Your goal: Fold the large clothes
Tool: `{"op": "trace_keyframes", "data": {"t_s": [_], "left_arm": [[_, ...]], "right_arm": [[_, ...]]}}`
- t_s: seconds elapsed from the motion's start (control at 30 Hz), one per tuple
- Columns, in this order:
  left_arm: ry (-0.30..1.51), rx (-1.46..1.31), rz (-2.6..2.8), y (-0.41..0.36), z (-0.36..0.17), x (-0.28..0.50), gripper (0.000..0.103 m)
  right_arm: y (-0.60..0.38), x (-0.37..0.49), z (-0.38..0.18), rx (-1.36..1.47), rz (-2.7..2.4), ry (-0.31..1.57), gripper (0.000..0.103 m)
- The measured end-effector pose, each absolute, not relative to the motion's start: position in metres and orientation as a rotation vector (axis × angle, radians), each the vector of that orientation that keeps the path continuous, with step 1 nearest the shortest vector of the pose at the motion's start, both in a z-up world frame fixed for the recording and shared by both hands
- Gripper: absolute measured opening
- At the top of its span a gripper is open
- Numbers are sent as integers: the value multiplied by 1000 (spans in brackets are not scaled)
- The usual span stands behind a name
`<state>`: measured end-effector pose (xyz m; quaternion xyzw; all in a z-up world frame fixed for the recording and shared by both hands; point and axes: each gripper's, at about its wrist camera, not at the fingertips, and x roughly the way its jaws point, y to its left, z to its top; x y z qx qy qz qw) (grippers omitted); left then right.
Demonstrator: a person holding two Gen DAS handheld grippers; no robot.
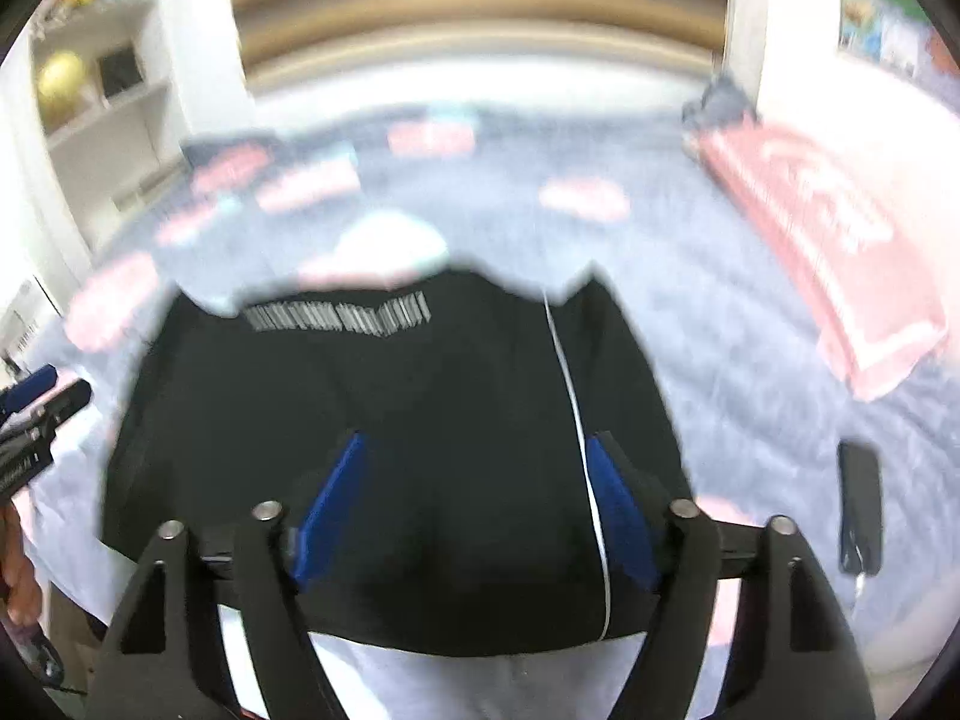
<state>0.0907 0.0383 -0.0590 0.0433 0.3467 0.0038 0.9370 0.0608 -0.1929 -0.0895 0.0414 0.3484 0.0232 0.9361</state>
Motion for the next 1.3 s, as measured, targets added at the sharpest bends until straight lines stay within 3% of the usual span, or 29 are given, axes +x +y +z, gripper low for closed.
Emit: {"op": "trace_keyframes", "data": {"t_s": [0.1,0.37,0.6,1.3], "left_arm": [[569,99,-27,26,-1,59,81],[479,85,-3,0,55,8,81],[422,104,9,-14,37,-13,81],[569,-43,84,16,-12,12,81]], "right_arm": [[-182,39,-37,71,58,613,85],[-147,-14,13,14,46,473,93],[-134,-27,-3,-9,62,468,93],[-127,7,-65,14,102,638,93]]}}
